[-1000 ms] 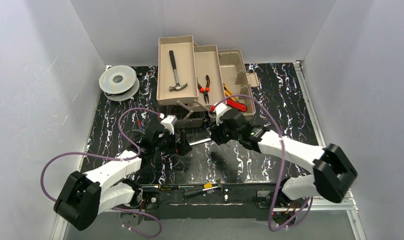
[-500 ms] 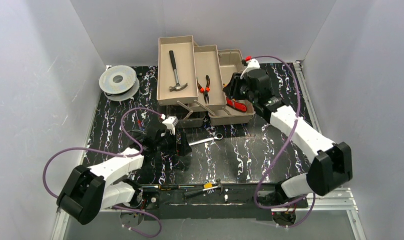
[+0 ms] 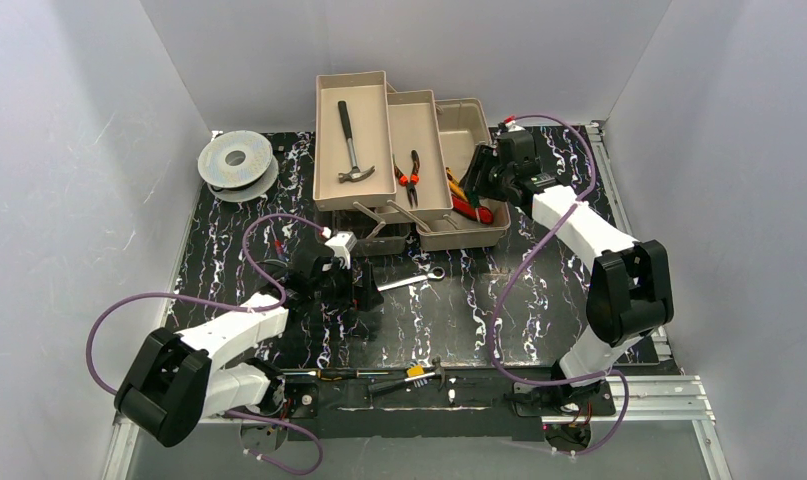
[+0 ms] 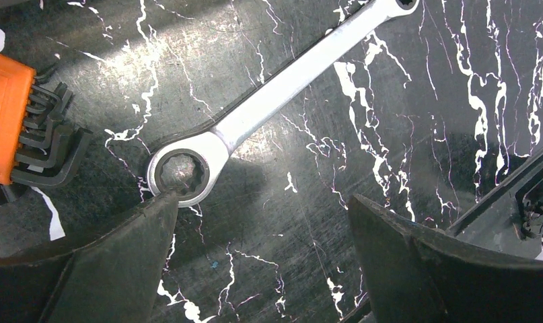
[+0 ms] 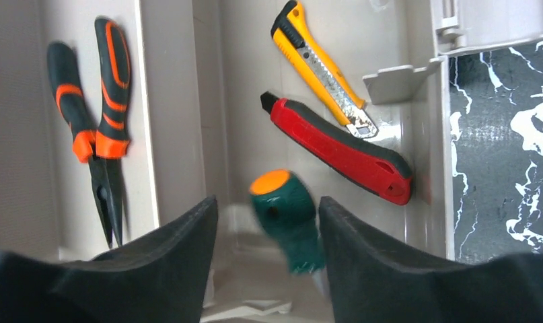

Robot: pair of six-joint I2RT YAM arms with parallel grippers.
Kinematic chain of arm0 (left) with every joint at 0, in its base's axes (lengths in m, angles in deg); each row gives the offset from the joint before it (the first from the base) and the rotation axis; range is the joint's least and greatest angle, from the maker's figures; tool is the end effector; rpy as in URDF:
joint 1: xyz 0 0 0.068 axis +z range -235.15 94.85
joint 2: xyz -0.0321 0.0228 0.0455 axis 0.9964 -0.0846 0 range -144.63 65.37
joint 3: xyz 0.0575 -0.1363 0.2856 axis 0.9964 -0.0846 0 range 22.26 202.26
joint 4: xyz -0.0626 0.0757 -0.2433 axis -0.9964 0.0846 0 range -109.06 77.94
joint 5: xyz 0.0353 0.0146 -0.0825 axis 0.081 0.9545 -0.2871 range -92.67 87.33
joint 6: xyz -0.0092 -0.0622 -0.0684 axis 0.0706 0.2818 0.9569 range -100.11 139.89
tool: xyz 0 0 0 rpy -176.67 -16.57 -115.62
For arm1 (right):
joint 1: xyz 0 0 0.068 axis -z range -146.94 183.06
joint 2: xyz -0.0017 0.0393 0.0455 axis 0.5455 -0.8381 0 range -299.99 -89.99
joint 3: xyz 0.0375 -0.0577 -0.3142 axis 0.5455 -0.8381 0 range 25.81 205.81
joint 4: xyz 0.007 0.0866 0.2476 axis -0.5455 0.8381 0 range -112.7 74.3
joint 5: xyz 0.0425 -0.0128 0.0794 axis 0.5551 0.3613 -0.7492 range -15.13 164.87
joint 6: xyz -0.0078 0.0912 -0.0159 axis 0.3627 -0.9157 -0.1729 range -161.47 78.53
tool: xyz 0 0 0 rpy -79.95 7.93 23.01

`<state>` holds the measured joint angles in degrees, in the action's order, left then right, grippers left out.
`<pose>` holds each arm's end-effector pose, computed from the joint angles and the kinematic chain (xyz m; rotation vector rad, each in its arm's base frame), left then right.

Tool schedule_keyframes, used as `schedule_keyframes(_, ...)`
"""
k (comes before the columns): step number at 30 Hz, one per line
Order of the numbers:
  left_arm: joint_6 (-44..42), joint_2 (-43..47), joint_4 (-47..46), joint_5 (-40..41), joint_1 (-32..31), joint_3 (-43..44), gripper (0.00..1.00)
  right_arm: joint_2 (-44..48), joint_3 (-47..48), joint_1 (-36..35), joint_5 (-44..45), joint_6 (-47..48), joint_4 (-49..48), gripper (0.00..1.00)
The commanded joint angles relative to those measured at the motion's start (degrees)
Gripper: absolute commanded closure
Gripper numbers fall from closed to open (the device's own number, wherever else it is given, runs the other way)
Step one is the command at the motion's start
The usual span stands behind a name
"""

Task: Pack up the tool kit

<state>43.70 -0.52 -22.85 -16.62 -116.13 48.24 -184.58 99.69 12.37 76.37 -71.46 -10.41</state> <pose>0.1989 -0.1430 0.1970 0.2857 2.2793 -0.7852 0.4018 0.1493 0.3100 0.1927 2.1779 0.4822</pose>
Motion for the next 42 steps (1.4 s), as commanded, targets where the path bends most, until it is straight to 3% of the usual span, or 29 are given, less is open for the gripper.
schedule_keyframes(1,-1.48,2.07,3.29,0.23,-0.24,2.12,0.02,1.44,1.78,-0.15,-3.01,-0.86,-0.76,0.3)
schedule_keyframes(11,-3.47,1.46,5.04,1.36,-2.45,5.48,0.02,11.94,-5.42,-0.14,-5.1,0.19,-1.78,0.29)
schedule_keyframes(16,-5.87,2.81,7.89,8.33,-5.3,7.35,0.02,18.8,-12.34,-0.25,-9.88,1.04,-1.5,0.3)
schedule_keyframes(21,-2.86,9.38,14.21,18.62,-5.31,9.02,0.02,26.03,-20.31,-0.94,-11.6,0.34,-1.52,0.31)
schedule_keyframes(24,3.28,12.39,23.0,29.62,-5.33,10.79,0.02,29.61,-23.69,-1.36,-11.11,0.05,-1.42,0.31)
schedule_keyframes(27,15.29,12.71,36.86,42.93,-5.19,13.98,0.02,31.28,-25.83,-1.58,-10.39,0.39,-1.49,0.31)
schedule_keyframes(31,28.8,10.7,51.6,50.8,-4.72,17.89,0.02,31.08,-26.6,-1.64,-10.15,1.16,-0.69,0.31)
schedule_keyframes(37,37.03,7.78,58.96,48.5,-2.01,20.17,0.02,31.02,-27.22,-1.72,-11.34,1.08,-0.69,0.32)
schedule_keyframes(42,41.06,9.9,56.27,41.73,5.22,18.45,0.02,31.03,-27.21,-1.71,-11.67,1.04,-1.04,0.32)
